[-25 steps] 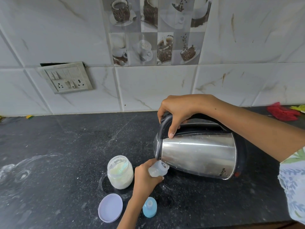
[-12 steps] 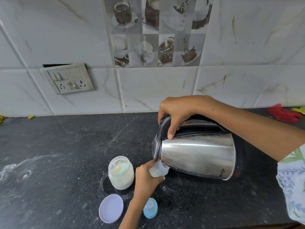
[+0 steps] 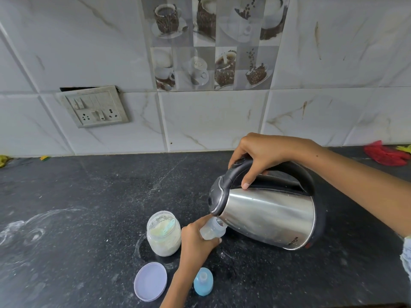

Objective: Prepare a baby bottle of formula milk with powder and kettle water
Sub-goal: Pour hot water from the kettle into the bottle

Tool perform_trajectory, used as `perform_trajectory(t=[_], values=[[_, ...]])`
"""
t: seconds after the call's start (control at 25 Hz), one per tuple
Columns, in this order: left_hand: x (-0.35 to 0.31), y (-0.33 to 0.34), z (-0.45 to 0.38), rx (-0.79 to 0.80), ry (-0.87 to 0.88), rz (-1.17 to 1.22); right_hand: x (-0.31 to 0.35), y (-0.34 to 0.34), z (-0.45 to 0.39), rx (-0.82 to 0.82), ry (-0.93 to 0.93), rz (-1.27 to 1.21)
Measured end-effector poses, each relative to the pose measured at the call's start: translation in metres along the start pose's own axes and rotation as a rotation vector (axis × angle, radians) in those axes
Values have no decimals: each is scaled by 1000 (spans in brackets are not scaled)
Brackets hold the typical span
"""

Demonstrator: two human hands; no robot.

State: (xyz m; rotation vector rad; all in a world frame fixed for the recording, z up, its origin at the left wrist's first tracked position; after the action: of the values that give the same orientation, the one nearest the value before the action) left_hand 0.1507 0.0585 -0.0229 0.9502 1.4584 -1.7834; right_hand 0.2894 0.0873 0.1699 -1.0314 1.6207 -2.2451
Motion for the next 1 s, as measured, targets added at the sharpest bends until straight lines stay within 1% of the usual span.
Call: perform_trajectory(t=[0.08,0.2,0.44,0.6,0.72,0.84,1.0], values=[[0,-2,1,0,-1,19,-3,-1,10,-24,0,-9],[0,-4,1,-7,10,40,-9,3,22,-10,10,-10],[11,-6,-7,-34,-16,75,-18,21,43,100,43,-62],[11,-7,-9,-43,-14,62,-7,33,50,223,-21,-57],[9,-6,-11,-32,5,-12,3,40,50,338,-37,-34],[2,-6,-10,-24,57,-71,4,42,49,411,-48,-19],[-11,-7,-4,-29,122,-67,9,41,38,476,-24,-16]])
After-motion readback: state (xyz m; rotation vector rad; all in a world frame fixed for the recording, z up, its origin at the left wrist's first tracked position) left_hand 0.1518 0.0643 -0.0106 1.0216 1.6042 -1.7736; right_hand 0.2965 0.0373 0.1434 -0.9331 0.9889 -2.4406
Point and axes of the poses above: each hand's wrist, its own z-axis away from the middle knuckle, its own y-axis out of the palm, x = y × z, the point moved 9 cm from there along -z, towards the middle knuckle, and after that the axes turned 14 degrees about -y, right-handed, at the moved point
